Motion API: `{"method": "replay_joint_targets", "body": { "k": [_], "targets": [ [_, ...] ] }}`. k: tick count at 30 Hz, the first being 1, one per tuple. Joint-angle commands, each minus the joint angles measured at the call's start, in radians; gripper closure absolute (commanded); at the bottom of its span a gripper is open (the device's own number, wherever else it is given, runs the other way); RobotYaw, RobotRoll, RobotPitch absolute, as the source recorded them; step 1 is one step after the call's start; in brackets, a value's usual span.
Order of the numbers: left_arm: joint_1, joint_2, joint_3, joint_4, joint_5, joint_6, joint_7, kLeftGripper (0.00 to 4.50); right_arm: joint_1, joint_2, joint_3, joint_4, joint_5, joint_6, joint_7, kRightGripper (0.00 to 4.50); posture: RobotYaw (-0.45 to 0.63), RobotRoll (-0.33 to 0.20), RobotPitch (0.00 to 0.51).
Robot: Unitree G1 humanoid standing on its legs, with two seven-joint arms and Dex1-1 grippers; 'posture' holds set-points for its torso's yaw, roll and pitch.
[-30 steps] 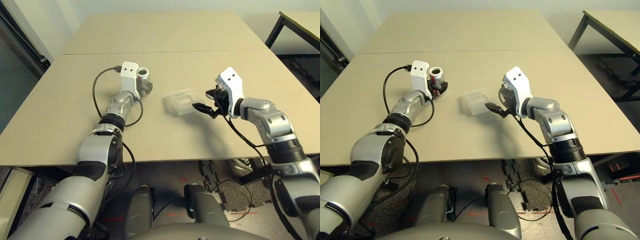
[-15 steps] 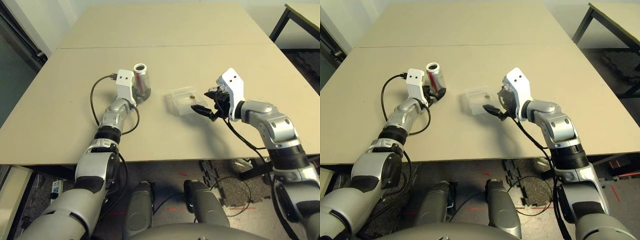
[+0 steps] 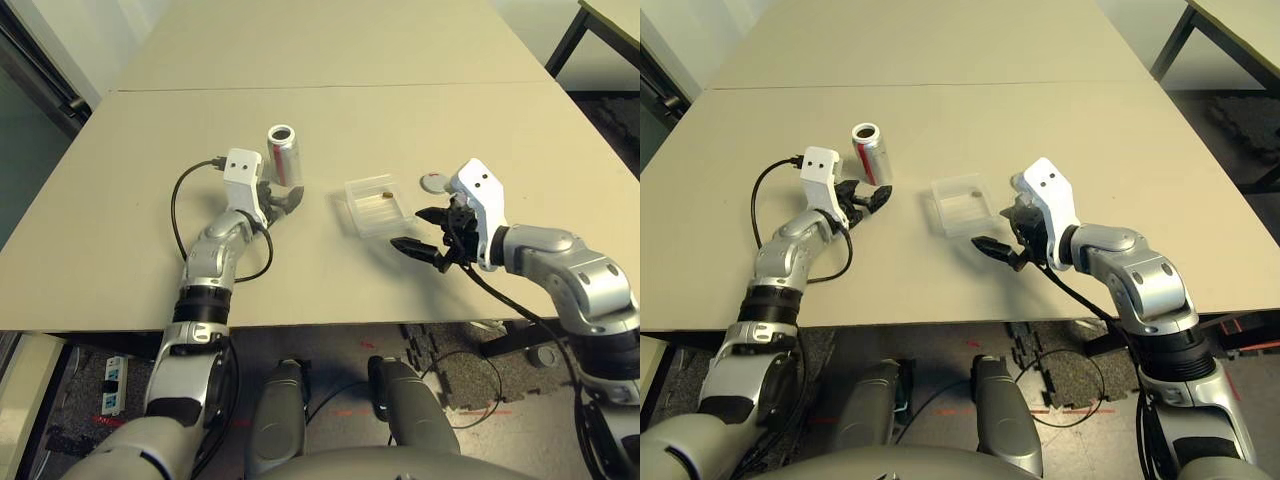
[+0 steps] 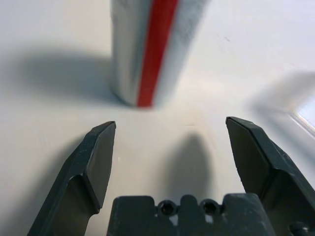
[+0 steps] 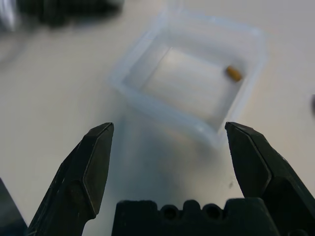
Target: Pour the medicine from the bottle into the box.
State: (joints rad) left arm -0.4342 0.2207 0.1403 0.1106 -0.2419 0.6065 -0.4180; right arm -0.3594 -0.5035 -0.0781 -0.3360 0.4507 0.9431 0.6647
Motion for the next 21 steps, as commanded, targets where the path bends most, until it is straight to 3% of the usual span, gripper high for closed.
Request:
{"method": "replay_joint_targets", "body": {
  "k": [1,5,8,14,21],
  "targets": [
    [0.056,0.021,0.020,-0.140,-0.053,0.120,0.017,0.01,0.018,0.047,-0.077,-0.016,0.040,0.017,-0.078,0.00,0.05,0.000,0.196],
    [0.083,0.050,0.087,-0.224,-0.094,0.173,0.049,0.01,0.011,0.109,-0.147,0.033,0.015,-0.046,-0.189,0.00,0.07,0.000,0.198],
    [0.092,0.078,0.147,-0.228,-0.105,0.129,0.059,0.01,-0.016,0.145,-0.195,0.118,-0.042,-0.154,-0.300,0.00,0.09,0.000,0.198],
    [0.037,0.141,0.270,-0.122,-0.095,-0.049,0.102,0.01,-0.083,0.209,-0.316,0.295,-0.104,-0.351,-0.512,0.00,0.13,0.000,0.192],
    [-0.018,0.210,0.355,0.048,-0.095,-0.193,0.145,0.01,-0.094,0.205,-0.349,0.366,-0.128,-0.430,-0.614,0.00,0.13,0.000,0.191]
  ]
}}
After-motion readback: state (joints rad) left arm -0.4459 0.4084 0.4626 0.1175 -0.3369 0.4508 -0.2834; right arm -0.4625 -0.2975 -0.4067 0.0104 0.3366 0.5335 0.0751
